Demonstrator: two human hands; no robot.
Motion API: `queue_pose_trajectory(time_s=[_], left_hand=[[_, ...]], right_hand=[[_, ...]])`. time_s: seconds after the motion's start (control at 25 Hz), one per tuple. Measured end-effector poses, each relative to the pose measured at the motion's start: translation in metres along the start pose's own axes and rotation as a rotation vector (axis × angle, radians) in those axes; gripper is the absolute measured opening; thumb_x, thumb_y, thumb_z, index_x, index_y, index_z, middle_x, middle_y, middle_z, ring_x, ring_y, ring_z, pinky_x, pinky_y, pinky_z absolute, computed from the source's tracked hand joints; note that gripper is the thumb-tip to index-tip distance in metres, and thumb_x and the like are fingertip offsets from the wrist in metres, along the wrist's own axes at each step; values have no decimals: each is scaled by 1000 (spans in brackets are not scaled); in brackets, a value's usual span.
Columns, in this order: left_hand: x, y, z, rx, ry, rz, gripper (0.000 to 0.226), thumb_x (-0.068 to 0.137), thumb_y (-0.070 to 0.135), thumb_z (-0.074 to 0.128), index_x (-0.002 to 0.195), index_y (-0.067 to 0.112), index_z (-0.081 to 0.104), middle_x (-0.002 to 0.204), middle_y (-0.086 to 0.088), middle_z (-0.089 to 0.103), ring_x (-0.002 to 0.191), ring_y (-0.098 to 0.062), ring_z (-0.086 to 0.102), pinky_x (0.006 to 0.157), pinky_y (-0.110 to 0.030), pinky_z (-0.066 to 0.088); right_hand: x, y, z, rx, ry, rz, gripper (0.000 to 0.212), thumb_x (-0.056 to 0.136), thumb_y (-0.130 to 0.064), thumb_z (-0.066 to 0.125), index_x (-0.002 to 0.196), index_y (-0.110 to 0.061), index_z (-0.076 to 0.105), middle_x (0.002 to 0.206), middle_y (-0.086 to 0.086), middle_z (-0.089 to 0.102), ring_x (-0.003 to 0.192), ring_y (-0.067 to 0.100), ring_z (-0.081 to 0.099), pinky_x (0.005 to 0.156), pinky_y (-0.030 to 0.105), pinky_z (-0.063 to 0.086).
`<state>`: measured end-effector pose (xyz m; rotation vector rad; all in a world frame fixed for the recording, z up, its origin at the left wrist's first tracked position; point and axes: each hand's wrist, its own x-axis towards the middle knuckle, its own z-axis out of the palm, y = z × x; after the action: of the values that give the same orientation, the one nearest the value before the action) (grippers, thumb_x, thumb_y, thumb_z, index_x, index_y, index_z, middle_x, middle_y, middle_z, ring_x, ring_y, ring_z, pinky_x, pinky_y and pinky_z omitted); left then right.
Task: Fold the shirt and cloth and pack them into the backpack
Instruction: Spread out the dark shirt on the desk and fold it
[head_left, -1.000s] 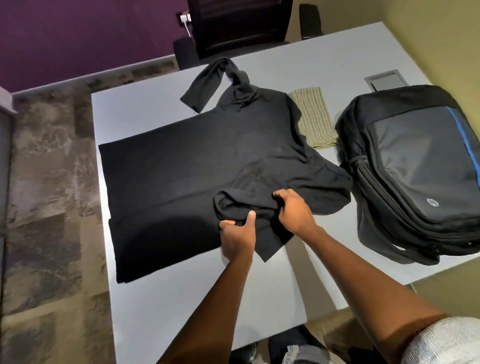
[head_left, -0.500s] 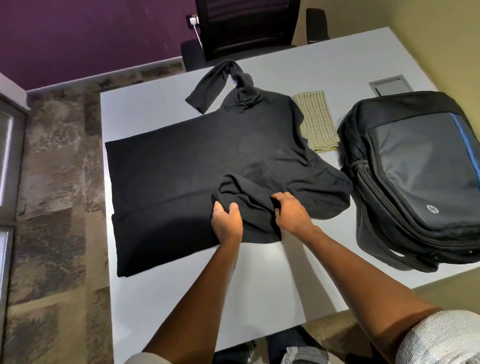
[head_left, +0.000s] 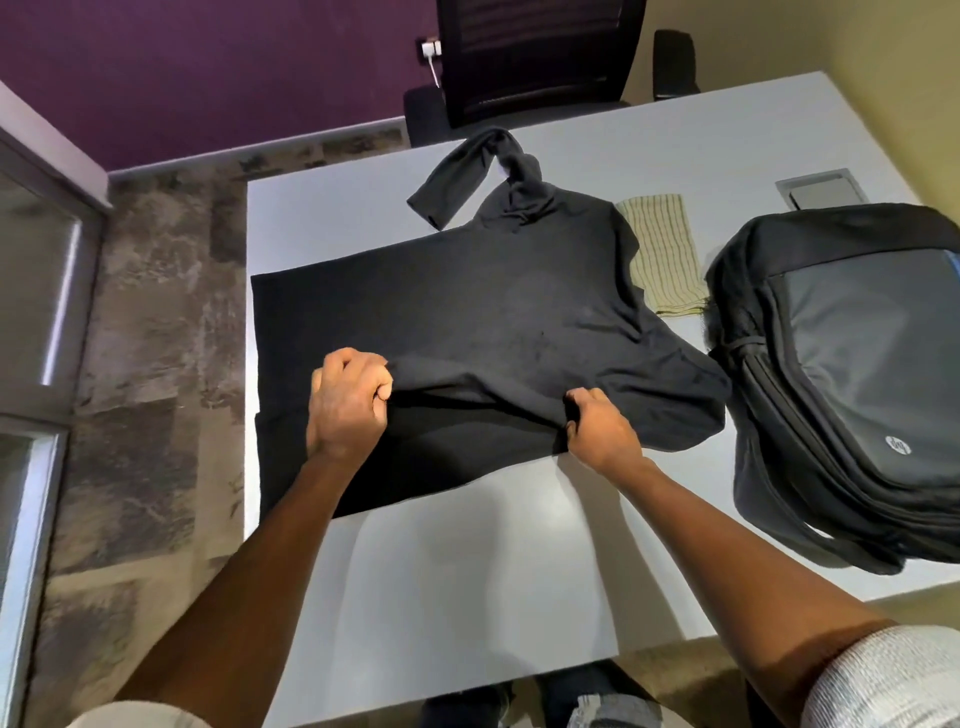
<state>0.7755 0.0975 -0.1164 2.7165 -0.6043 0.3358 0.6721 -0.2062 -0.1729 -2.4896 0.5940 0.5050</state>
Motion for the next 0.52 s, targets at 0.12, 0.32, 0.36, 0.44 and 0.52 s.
queue_pose_trajectory(time_s=[0.12, 0.32, 0.36, 0.44, 0.52], left_hand=[[-26, -26, 6, 190, -232, 152, 27, 69, 3, 74, 73, 24, 56, 95, 3, 60, 98, -25, 51, 75, -35, 35], [-64, -40, 23, 63, -493, 6, 28, 88, 51, 54, 91, 25, 63, 87, 6, 66, 86, -24, 61, 80, -40, 44], [-62, -38, 23, 23, -426, -113, 28, 93, 47, 52, 97, 22, 63, 90, 2, 68, 85, -26, 63, 80, -42, 47], [-51, -33, 21, -47, -272, -347, 20, 97, 35, 56, 104, 18, 62, 95, -3, 69, 85, -29, 65, 80, -45, 51], [-40, -32, 21, -39, -185, -470, 20, 95, 32, 62, 104, 14, 60, 93, -7, 68, 83, -33, 65, 76, -45, 52]], right_hand=[[2, -3, 2, -29, -4, 9, 33, 97, -20, 51, 129, -17, 48, 124, 8, 45, 99, 36, 58, 81, 43, 49], [6, -7, -1, -75, -12, 37, 29, 98, -22, 51, 125, -16, 51, 124, 8, 45, 100, 37, 58, 76, 38, 43], [7, -8, -2, -79, -14, 39, 28, 98, -22, 51, 125, -16, 52, 124, 8, 46, 101, 37, 58, 78, 39, 44], [8, -9, -4, -82, 2, 34, 28, 98, -23, 50, 125, -17, 54, 123, 9, 49, 103, 37, 58, 82, 41, 47], [8, -9, -5, -68, 45, 24, 26, 97, -22, 50, 122, -18, 57, 120, 9, 52, 102, 36, 59, 83, 41, 48]])
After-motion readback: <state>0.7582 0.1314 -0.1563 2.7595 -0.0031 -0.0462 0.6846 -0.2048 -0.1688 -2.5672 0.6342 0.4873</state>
